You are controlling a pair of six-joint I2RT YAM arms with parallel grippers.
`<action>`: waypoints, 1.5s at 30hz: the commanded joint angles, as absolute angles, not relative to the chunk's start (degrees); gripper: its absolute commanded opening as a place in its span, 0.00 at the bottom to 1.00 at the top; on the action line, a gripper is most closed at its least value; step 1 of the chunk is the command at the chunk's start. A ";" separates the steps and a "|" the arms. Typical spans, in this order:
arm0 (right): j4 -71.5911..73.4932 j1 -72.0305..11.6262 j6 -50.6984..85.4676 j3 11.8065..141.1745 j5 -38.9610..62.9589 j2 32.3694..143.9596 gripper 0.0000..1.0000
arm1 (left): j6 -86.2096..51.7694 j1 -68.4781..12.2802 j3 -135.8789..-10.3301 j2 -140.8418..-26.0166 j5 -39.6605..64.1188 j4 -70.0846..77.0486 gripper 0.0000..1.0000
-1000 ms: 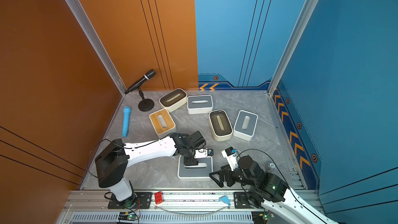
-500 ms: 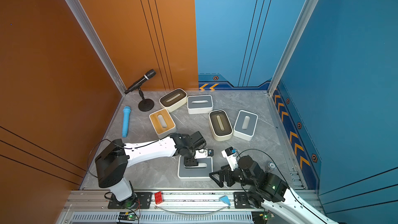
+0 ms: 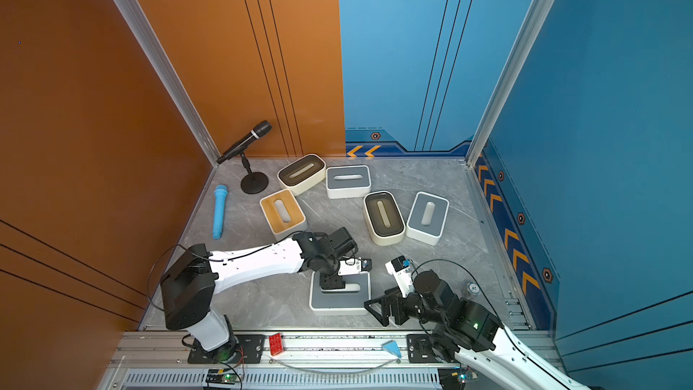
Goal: Stack the tissue boxes
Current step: Place the tissue box at the center of the board, then pick up the tissue box from the center of the board.
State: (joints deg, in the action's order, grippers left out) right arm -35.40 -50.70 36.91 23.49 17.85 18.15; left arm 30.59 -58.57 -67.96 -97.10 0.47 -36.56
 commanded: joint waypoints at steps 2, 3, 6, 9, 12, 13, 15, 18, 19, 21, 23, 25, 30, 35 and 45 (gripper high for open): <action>-34.80 -50.95 35.93 23.28 17.39 18.72 1.00 | 30.69 -59.33 -68.81 -94.84 1.97 -36.65 0.70; -34.80 -50.90 35.94 23.22 17.32 18.77 1.00 | 30.72 -59.33 -68.81 -94.75 2.13 -36.65 0.70; -34.78 -50.93 35.94 23.19 17.15 18.88 1.00 | 30.60 -59.41 -68.82 -94.32 2.85 -36.65 0.72; -34.56 -50.82 36.10 23.42 16.77 19.08 1.00 | 30.86 -59.41 -68.65 -93.37 3.34 -36.63 0.73; -33.96 -50.87 36.45 24.29 16.29 19.74 1.00 | 30.71 -59.43 -68.73 -92.43 3.76 -36.60 0.73; -33.53 -50.85 36.49 24.79 16.38 20.05 1.00 | 30.59 -59.41 -68.77 -92.12 3.92 -36.65 0.73; -32.80 -50.81 36.49 25.65 16.47 20.61 1.00 | 30.48 -59.33 -68.86 -91.52 4.25 -36.65 0.74; -32.78 -50.71 36.29 26.69 15.45 21.73 1.00 | 30.06 -58.99 -68.93 -90.59 4.89 -36.43 0.74; -32.87 -50.63 36.20 27.03 15.14 22.17 1.00 | 29.96 -58.83 -68.93 -90.28 5.22 -36.19 0.74; -32.66 -50.32 36.17 26.96 15.08 22.91 1.00 | 29.52 -58.55 -68.82 -89.53 5.88 -35.73 0.75; -32.18 -49.95 36.13 27.08 15.31 23.47 1.00 | 29.23 -58.19 -68.86 -88.83 6.61 -35.39 0.76; -31.95 -49.56 36.17 27.57 15.13 23.56 1.00 | 28.94 -57.84 -68.78 -88.16 7.39 -35.21 0.77; -32.43 -47.21 35.88 28.53 15.04 23.63 1.00 | 27.97 -56.75 -68.73 -87.11 8.63 -34.28 0.80; -32.52 -42.98 34.45 29.93 17.46 26.51 1.00 | 26.29 -55.33 -68.81 -86.40 8.53 -32.66 0.84; -28.31 -34.99 30.96 32.57 21.27 33.81 1.00 | 22.15 -51.69 -69.26 -85.78 7.00 -29.35 0.97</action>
